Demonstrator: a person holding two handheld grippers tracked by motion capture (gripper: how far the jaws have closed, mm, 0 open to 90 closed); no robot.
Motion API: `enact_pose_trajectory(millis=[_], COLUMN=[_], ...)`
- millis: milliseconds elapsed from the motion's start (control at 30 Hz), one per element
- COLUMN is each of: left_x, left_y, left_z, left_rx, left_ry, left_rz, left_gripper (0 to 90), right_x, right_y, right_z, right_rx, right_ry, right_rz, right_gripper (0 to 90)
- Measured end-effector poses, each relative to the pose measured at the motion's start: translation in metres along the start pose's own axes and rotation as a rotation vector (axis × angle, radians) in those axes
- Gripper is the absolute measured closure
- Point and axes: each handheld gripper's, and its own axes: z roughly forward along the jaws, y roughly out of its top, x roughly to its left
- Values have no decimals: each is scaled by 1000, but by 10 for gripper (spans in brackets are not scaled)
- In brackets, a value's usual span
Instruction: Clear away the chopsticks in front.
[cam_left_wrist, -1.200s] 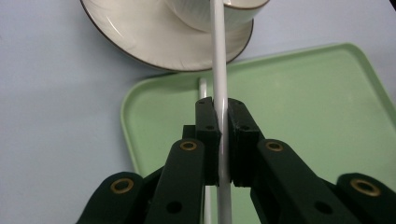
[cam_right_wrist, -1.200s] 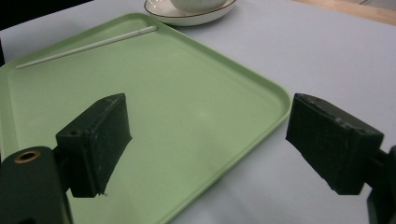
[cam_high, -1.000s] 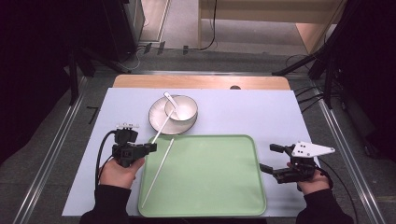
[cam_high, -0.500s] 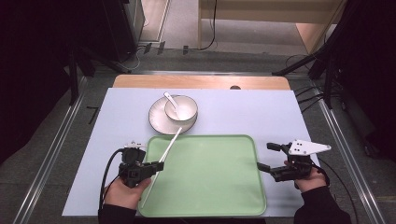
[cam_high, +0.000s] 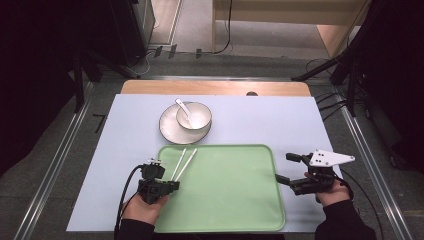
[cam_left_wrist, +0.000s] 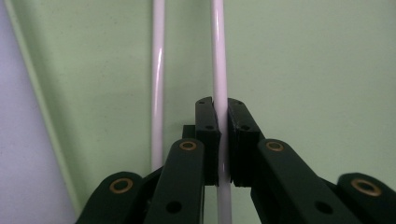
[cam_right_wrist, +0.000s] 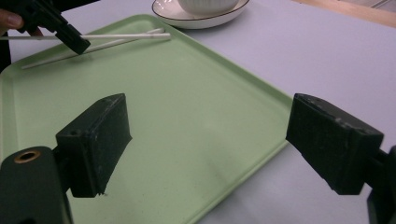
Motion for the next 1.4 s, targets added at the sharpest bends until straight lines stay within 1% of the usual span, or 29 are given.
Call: enact_pose_trajectory(millis=[67,100,167,233,333,433,467,500,533,600,633,667,700,733,800,833,867,900,933,967,1000,1033,1133,1200,1267,1367,1400], left_x=[1,2,3,1,-1,-1,0,0,2,5,7,8,8,10,12,14,14,14,13,13,12,12,14,16,19,25,27], left_y=[1,1,1,1,1,1,2,2,2,3,3,3,4,5,6,8,8,9,11,11,13,15,20,23,25,30,32], left_z=[2,3,6,7,7,7,6,6,5,5,4,4,3,2,0,-4,-4,-6,-9,-9,-10,-11,-13,-15,-19,-23,-24], left_rx=[4,5,33,25,26,24,24,24,22,21,24,22,19,19,8,-2,-2,-15,-35,-35,-42,-49,-57,-63,-83,-93,-99], left_ry=[28,34,40,45,65,77,86,86,83,52,40,29,27,18,1,-22,-22,-43,-57,-57,-66,-68,-105,-110,-112,-129,-129], left_rz=[0,-2,5,10,34,41,39,39,29,18,17,26,24,20,16,25,25,45,79,79,107,117,170,209,230,261,276], left_gripper=[850,850,833,824,824,823,809,805,805,775,767,751,751,735,731,714,697,676,657,640,640,623,561,511,473,404,396], right_x=[0,0,0,0,1,1,1,1,1,1,1,1,1,1,1,1,1,1,1,1,1,2,2,2,2,2,2], right_y=[0,0,0,0,-1,-1,-1,-1,-1,-1,-1,-1,-1,-1,-1,-1,-1,-1,-1,-1,-1,-2,-2,-2,-3,-4,-4], right_z=[-1,-1,-1,-2,-2,-2,-2,-2,-2,-2,-2,-2,-2,-3,-3,-3,-3,-3,-3,-3,-3,-4,-4,-4,-5,-7,-8], right_rx=[-2,-2,-1,-1,-2,0,-2,-3,-3,-4,-5,-4,-4,-5,-5,-5,-5,-5,-5,-4,-4,-4,-2,-3,2,-1,-5], right_ry=[2,2,-1,0,0,0,-1,0,0,0,0,0,0,0,-1,0,0,0,0,0,0,-1,-4,-6,-10,-12,-12], right_rz=[-4,-4,-4,-3,-7,-4,-7,-6,-6,-6,-6,-4,-4,-5,-5,-5,-5,-3,-4,-3,-3,-4,-4,-3,0,3,6], right_gripper=[141,141,141,141,141,141,141,141,141,141,141,141,141,141,141,141,141,141,141,141,141,141,141,141,141,141,141])
